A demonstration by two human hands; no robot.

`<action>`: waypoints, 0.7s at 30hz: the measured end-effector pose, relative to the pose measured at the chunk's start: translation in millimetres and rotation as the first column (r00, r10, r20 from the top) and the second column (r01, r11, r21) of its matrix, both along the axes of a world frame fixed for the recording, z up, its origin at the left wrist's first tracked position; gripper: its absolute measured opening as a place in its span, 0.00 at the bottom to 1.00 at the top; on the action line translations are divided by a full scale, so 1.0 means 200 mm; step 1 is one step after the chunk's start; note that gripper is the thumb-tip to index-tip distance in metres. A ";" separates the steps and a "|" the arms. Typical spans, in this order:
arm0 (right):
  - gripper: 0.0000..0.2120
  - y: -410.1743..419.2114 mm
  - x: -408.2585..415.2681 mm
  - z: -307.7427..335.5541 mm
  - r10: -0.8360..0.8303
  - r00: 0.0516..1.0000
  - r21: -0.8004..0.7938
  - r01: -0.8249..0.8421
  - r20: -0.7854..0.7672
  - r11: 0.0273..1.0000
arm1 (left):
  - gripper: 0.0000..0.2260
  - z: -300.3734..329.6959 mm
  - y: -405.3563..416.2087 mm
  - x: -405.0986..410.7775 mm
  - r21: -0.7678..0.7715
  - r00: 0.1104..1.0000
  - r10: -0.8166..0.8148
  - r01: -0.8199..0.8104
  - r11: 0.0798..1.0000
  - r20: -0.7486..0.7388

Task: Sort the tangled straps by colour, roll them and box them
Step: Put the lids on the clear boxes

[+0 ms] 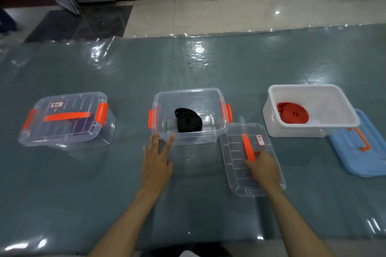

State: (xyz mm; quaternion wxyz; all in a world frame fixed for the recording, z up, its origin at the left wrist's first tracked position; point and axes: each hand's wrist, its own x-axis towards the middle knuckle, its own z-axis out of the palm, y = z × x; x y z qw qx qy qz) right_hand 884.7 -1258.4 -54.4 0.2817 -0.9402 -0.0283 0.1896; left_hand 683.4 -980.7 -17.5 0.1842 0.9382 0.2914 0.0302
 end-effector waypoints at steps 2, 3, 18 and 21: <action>0.09 -0.07 -0.08 0.02 -0.035 0.999 0.027 0.035 0.001 0.999 | 0.45 -0.01 -0.01 0.00 -0.012 0.999 0.003 -0.003 1.000 0.034; 0.11 -0.11 -0.11 0.03 -0.058 0.998 0.040 0.058 -0.009 0.998 | 0.44 -0.01 -0.01 0.00 -0.016 0.999 0.002 -0.002 1.000 0.051; 0.15 0.14 -0.03 0.36 0.110 0.963 0.151 -0.150 0.245 0.977 | 0.26 0.02 0.01 0.04 -0.110 0.958 0.050 -0.020 0.994 0.282; 0.17 0.40 0.09 0.41 0.285 0.911 -0.008 -0.296 0.298 0.955 | 0.18 0.04 0.05 0.07 -0.149 0.938 0.128 -0.083 0.985 0.321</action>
